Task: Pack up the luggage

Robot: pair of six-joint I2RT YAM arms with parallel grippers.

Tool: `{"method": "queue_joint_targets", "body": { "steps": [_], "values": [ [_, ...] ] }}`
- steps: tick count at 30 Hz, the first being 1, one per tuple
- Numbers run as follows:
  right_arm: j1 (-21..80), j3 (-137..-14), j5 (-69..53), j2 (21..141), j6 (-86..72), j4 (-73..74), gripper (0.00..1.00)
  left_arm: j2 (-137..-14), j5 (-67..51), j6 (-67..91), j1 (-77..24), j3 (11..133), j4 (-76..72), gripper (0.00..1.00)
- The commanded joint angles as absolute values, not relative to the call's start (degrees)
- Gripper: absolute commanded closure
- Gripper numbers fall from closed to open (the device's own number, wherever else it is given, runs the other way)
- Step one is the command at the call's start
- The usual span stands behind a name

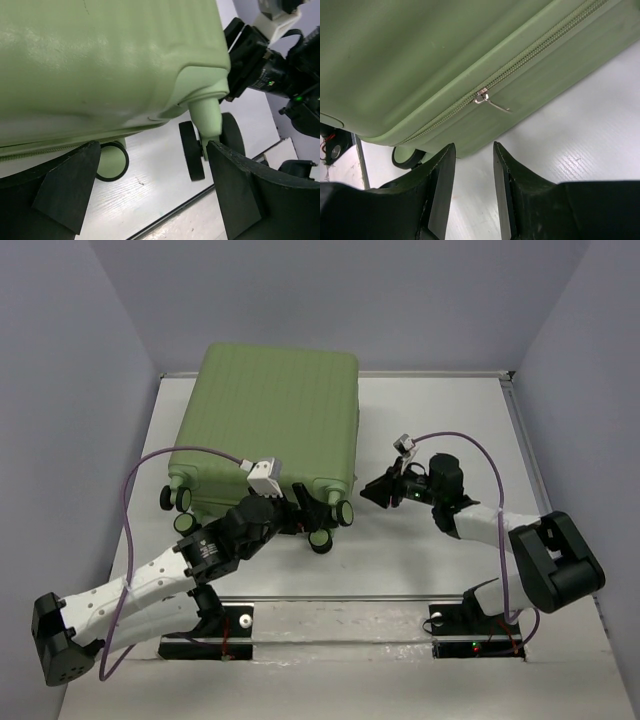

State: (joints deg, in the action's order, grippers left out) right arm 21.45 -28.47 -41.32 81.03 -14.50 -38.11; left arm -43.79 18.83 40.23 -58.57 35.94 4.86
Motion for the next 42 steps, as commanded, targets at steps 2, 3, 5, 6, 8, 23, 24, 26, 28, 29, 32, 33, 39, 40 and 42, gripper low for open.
{"method": "queue_joint_targets", "body": {
  "steps": [2, 3, 5, 6, 8, 23, 24, 26, 28, 29, 32, 33, 39, 40, 42],
  "values": [
    [21.5, -28.7, -41.5, 79.0, -13.4, -40.1, 0.57, -46.7, 11.8, 37.4, -55.1, 33.9, -6.6, 0.01],
    [21.5, -28.7, -41.2, 79.1, -13.3, -40.1, 0.57, -46.6, 10.9, 37.1, -55.0, 33.2, -8.5, 0.01],
    [21.5, -28.7, -40.6, 79.2, -13.2, -39.9, 0.57, -46.8, 9.0, 37.0, -55.0, 32.7, -11.1, 0.01],
    [21.5, -28.7, -40.3, 79.5, -13.2, -39.8, 0.57, -47.3, 7.3, 37.1, -55.0, 32.6, -12.4, 0.01],
    [21.5, -28.8, -40.1, 79.6, -13.2, -39.8, 0.57, -47.7, 4.2, 37.2, -55.0, 31.6, -14.8, 0.01],
    [21.5, -33.1, -42.2, 86.3, -9.8, -44.4, 0.53, -52.3, -4.3, 42.4, -55.0, 30.1, -23.3, 0.04],
    [21.5, -33.7, -42.8, 87.1, -9.4, -44.5, 0.52, -52.8, -4.6, 42.5, -55.1, 30.5, -23.6, 0.04],
    [21.5, -34.7, -42.8, 88.4, -8.9, -45.1, 0.51, -53.5, -4.9, 42.5, -55.1, 31.1, -24.3, 0.04],
    [21.5, -35.8, -43.0, 89.6, -8.7, -46.1, 0.49, -54.2, -5.3, 41.8, -55.1, 32.4, -24.5, 0.04],
    [21.5, -36.2, -43.3, 90.8, -8.4, -46.2, 0.49, -55.0, -5.3, 41.7, -55.0, 32.8, -24.5, 0.04],
    [21.5, -37.4, -43.9, 92.7, -7.6, -47.5, 0.48, -55.7, -4.9, 41.7, -55.1, 33.3, -24.7, 0.04],
    [21.5, -37.7, -44.1, 93.2, -7.4, -47.7, 0.47, -55.8, -4.9, 41.7, -55.1, 33.4, -24.6, 0.04],
    [21.5, -40.4, -47.1, 97.3, -5.6, -48.3, 0.46, -56.7, -4.7, 42.2, -55.1, 34.2, -24.7, 0.01],
    [21.5, -41.0, -48.2, 97.5, -5.5, -48.3, 0.46, -57.1, -4.7, 42.3, -55.1, 34.5, -24.7, 0.01],
    [21.5, -41.2, -49.1, 97.6, -5.1, -48.3, 0.5, -57.8, -4.7, 42.4, -55.1, 35.1, -24.7, 0.01]
  ]
}}
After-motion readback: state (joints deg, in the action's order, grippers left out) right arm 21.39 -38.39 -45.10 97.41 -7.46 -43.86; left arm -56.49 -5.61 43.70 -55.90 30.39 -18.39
